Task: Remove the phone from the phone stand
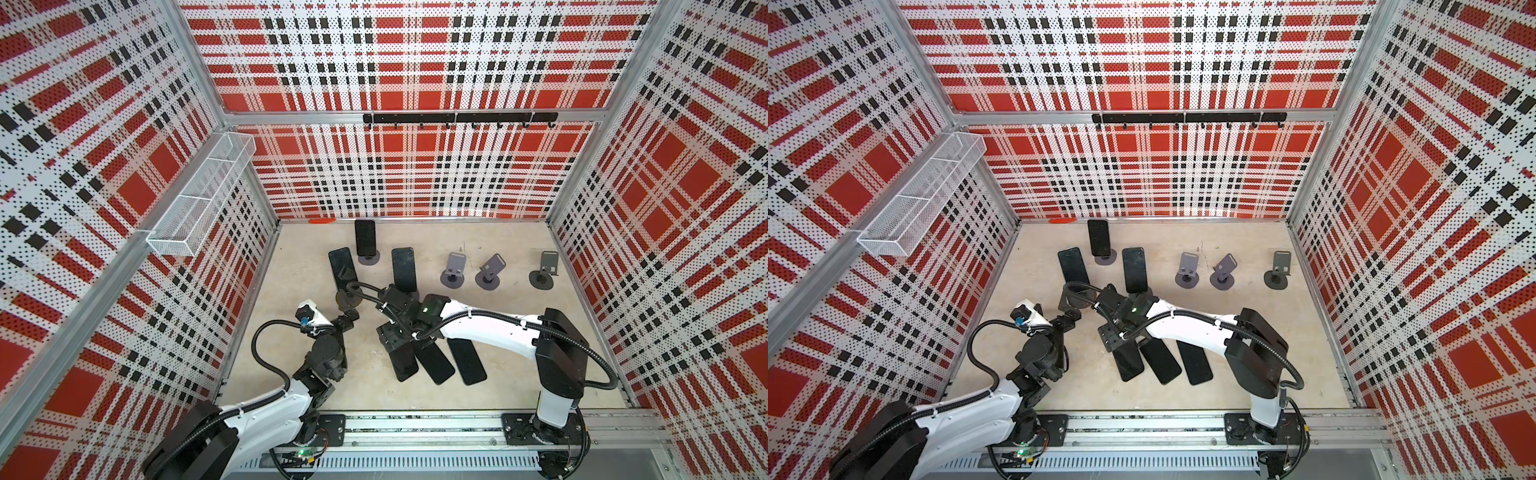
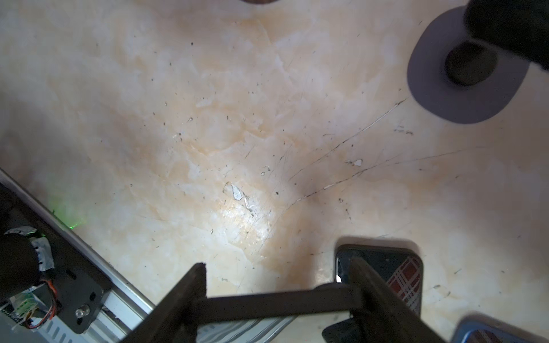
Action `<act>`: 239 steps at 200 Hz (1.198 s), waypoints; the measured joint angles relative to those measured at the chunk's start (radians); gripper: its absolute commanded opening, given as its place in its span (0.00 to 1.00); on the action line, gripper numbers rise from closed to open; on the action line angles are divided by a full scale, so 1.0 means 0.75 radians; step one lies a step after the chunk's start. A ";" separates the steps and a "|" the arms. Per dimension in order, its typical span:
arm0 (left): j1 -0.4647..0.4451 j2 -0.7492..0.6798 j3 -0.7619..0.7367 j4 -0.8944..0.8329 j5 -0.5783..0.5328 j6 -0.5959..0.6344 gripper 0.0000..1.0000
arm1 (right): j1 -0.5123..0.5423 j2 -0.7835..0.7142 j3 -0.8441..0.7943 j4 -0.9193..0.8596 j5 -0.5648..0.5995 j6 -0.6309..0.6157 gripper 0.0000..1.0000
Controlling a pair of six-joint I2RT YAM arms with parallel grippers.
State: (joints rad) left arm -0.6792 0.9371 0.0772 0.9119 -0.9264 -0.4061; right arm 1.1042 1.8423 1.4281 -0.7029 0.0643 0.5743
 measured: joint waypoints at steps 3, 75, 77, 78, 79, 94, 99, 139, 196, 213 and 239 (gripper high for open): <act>0.000 -0.002 0.000 -0.002 0.001 -0.003 0.98 | 0.008 0.005 0.001 -0.005 0.001 0.004 0.58; 0.000 -0.026 -0.016 -0.032 0.003 -0.034 0.98 | 0.123 0.110 0.019 -0.076 0.005 0.063 0.58; 0.000 -0.028 -0.017 -0.032 0.003 -0.034 0.98 | 0.123 0.110 0.019 -0.077 0.007 0.065 0.58; 0.000 -0.029 -0.017 -0.032 0.003 -0.034 0.98 | 0.123 0.110 0.019 -0.077 0.008 0.065 0.58; 0.000 -0.030 -0.017 -0.032 0.003 -0.034 0.98 | 0.123 0.110 0.019 -0.077 0.008 0.065 0.58; 0.000 -0.048 -0.026 -0.032 0.002 -0.043 0.98 | 0.124 0.111 0.019 -0.084 0.026 0.069 0.58; 0.000 -0.053 -0.031 -0.032 0.002 -0.045 0.98 | 0.124 0.112 0.019 -0.087 0.032 0.070 0.58; 0.000 -0.066 -0.039 -0.033 -0.004 -0.050 0.98 | 0.122 0.152 0.019 -0.108 0.092 0.075 0.58; 0.000 -0.064 -0.042 -0.036 -0.008 -0.056 0.98 | 0.122 0.198 -0.003 -0.102 0.108 0.091 0.60; 0.000 -0.060 -0.042 -0.036 -0.008 -0.055 0.98 | 0.122 0.205 -0.010 -0.098 0.103 0.098 0.60; 0.000 -0.052 -0.042 -0.036 -0.022 -0.056 0.98 | 0.122 0.212 -0.023 -0.072 0.092 0.104 0.61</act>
State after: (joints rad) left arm -0.6792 0.8978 0.0456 0.8848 -0.9432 -0.4480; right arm 1.1954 2.0010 1.4105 -0.7570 0.1329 0.6525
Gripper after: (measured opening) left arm 0.982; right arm 0.748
